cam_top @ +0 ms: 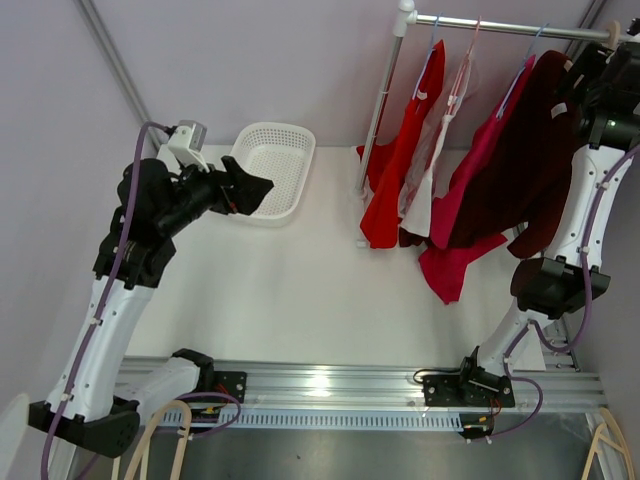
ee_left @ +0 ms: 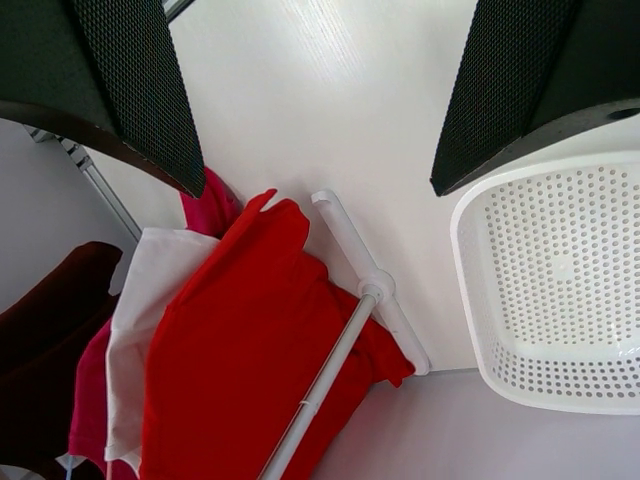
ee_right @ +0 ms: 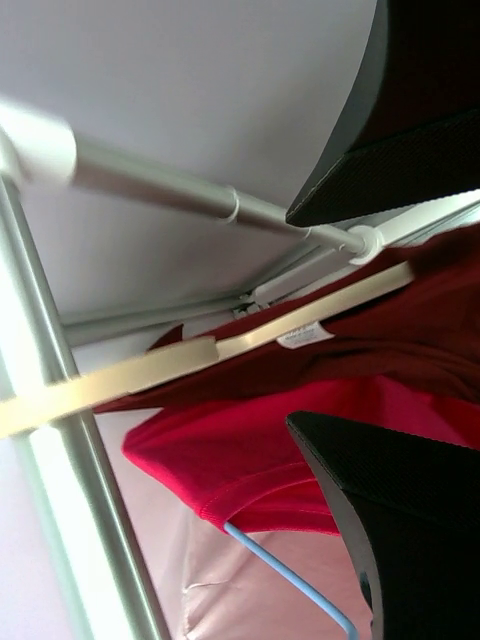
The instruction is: Remove the t-shirt from the hanger
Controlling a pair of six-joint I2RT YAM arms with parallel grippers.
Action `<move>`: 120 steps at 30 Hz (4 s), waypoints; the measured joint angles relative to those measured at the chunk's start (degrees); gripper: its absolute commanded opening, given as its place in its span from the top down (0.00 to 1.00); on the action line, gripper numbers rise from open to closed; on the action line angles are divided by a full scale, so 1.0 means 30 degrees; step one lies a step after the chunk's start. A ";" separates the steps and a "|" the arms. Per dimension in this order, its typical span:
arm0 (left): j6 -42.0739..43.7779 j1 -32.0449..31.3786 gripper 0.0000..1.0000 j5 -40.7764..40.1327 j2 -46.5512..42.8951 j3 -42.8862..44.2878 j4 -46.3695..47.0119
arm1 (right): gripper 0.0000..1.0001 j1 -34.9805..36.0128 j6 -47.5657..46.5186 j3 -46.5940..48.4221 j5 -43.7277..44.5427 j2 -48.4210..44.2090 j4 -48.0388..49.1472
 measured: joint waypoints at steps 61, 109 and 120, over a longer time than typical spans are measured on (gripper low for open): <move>0.0204 0.0379 0.01 0.0721 0.0211 -0.1559 0.2040 | 1.00 0.1013 0.1654 -0.4167 -0.0102 -0.5719 0.3818; 0.9296 -1.8447 0.01 -0.4269 0.7344 -0.1377 1.1570 | 1.00 1.1679 1.3027 -0.7308 1.7624 -1.1067 -0.9624; 0.8772 -1.8717 0.40 -0.2404 0.7599 -0.0423 1.1744 | 1.00 1.1708 1.3019 -0.7970 1.7085 -1.0812 -0.8969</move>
